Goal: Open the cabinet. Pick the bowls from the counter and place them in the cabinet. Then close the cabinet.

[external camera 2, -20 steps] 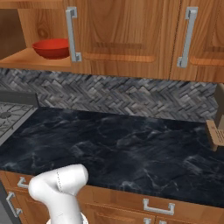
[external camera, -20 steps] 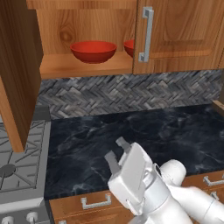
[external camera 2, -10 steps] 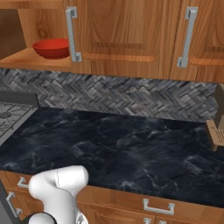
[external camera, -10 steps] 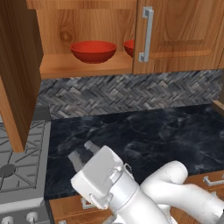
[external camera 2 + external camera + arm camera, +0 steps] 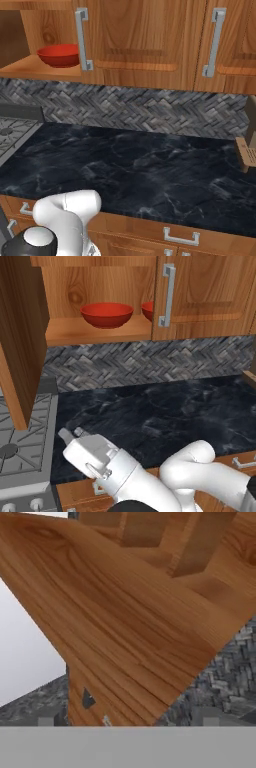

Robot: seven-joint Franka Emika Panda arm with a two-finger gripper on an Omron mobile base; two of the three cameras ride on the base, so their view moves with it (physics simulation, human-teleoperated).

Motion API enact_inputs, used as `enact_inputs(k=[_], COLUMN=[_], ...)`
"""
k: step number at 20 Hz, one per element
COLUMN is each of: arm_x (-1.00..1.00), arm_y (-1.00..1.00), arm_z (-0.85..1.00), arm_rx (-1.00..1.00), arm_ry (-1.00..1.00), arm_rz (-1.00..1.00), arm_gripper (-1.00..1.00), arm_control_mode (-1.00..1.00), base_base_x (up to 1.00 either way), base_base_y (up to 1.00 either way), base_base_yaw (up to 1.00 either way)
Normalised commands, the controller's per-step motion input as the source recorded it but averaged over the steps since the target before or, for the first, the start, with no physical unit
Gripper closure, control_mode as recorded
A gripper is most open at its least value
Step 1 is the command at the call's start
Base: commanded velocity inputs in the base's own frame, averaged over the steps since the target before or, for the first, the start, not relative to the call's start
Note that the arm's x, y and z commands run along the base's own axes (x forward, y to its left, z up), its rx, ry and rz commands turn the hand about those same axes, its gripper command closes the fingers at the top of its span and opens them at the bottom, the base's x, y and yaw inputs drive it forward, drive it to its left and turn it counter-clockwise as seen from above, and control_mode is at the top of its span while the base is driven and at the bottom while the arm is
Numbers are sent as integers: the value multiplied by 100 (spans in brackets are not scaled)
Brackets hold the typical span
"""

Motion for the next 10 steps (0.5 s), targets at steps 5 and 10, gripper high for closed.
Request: enact_inputs(k=[5, 10], arm_x=[-98, -100], arm_y=[3, 7], arm_z=[-1, 0], arm_rx=[16, 9], arm_ry=[13, -7], arm_rz=[-19, -23], arm_gripper=[-100, -100], arm_control_mode=[-100, -100], base_base_x=[0, 0], base_base_y=[0, 0], base_base_yaw=[0, 0])
